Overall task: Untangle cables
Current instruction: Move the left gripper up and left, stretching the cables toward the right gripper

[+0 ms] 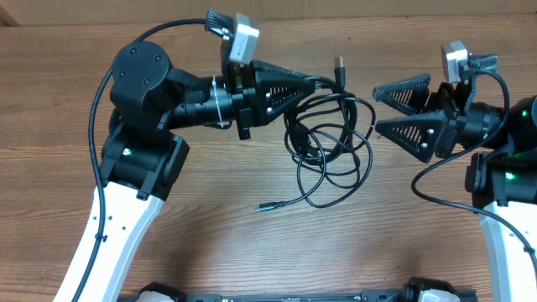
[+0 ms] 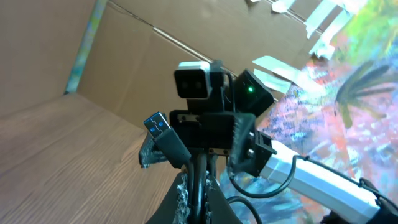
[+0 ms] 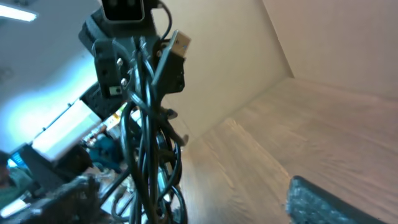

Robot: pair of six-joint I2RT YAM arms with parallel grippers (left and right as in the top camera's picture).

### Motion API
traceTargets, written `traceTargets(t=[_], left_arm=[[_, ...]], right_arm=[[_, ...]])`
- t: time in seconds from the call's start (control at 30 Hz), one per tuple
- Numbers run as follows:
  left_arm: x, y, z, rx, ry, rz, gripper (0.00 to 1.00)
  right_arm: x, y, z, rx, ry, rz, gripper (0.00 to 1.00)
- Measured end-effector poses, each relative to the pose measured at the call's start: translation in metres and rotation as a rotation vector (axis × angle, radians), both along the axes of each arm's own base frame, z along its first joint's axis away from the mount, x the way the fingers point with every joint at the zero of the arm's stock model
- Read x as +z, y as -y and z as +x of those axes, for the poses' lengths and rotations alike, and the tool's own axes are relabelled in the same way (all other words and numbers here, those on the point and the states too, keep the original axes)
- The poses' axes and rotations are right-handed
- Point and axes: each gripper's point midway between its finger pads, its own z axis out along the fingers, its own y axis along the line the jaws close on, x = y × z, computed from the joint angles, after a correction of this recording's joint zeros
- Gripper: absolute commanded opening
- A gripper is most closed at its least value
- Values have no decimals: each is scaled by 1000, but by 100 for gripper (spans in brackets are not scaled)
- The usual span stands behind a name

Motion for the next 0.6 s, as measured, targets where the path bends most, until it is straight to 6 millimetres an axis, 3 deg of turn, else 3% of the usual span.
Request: traceTargets(t=[0.23,0.3,0.33,0.4,0.47,0.5,0.6], left_arm=[[0,2,-3,-15,26,4,4],[0,7,-5,-14,30,3,4],[0,9,-6,-14,30,3,4],[0,14,-8,-11,33,1,4],[1,16,-7,-3,36,0,4],[1,16,-6,5,35,0,4],[1,16,-2,32,35,-2,4]], right_arm=[[0,-1,0,3,7,-2,86],[0,-4,-3,22,7,-4,81],[-1,-6,-5,33,8,-5,75],[-1,-9,-8,55,11,-8,53],[-1,-11,-10,66,14,-10,10],[-1,-11,-11,71,16,-12,4],[-2,-11,-12,79,17,-14,4]])
